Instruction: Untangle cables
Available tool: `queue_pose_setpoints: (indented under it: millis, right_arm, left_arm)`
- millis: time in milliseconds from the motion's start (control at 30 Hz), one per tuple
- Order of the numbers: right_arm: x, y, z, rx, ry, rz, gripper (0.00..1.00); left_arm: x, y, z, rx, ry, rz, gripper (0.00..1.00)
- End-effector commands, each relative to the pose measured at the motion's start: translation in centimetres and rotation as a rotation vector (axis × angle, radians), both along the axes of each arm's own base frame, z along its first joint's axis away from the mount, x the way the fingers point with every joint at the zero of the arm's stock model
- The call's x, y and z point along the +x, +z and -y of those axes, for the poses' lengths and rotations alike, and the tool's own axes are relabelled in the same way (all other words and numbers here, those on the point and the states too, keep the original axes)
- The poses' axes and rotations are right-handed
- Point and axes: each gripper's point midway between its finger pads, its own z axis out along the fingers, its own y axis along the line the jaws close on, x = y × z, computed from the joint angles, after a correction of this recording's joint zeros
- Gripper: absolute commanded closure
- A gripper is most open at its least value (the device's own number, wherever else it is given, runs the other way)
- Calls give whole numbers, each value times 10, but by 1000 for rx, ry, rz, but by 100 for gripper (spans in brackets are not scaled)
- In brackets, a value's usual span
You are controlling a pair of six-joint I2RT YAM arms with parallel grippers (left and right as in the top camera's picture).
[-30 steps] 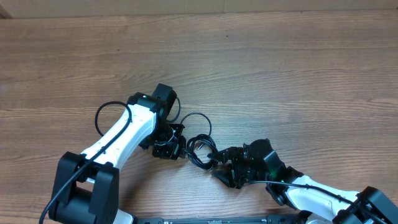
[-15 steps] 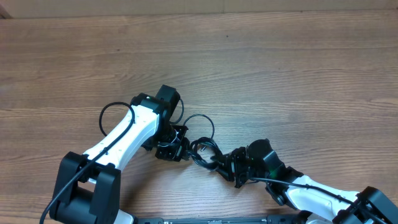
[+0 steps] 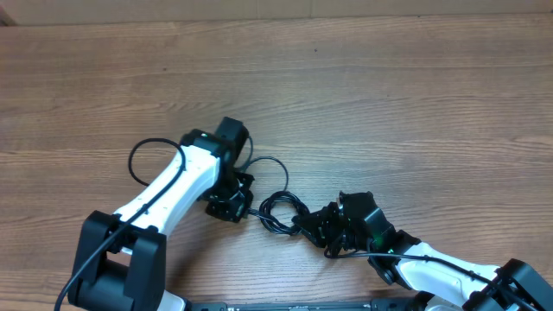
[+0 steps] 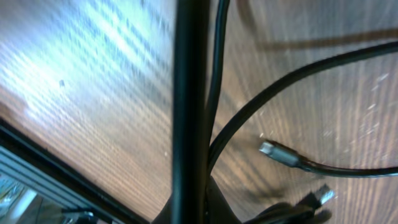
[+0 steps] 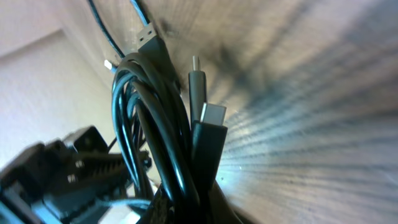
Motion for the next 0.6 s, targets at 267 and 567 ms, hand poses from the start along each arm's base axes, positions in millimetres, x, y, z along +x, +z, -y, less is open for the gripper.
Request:
queue_pose_setpoints:
  millis: [267,567]
  right_arm:
    - [11,12,-8,-96,200,297,96]
    - [17,13,-7,-139,221,360,96]
  left_arm:
    - [65,9,-44,104,-184,249,96]
    - [61,9,-38,95,-206,243,96]
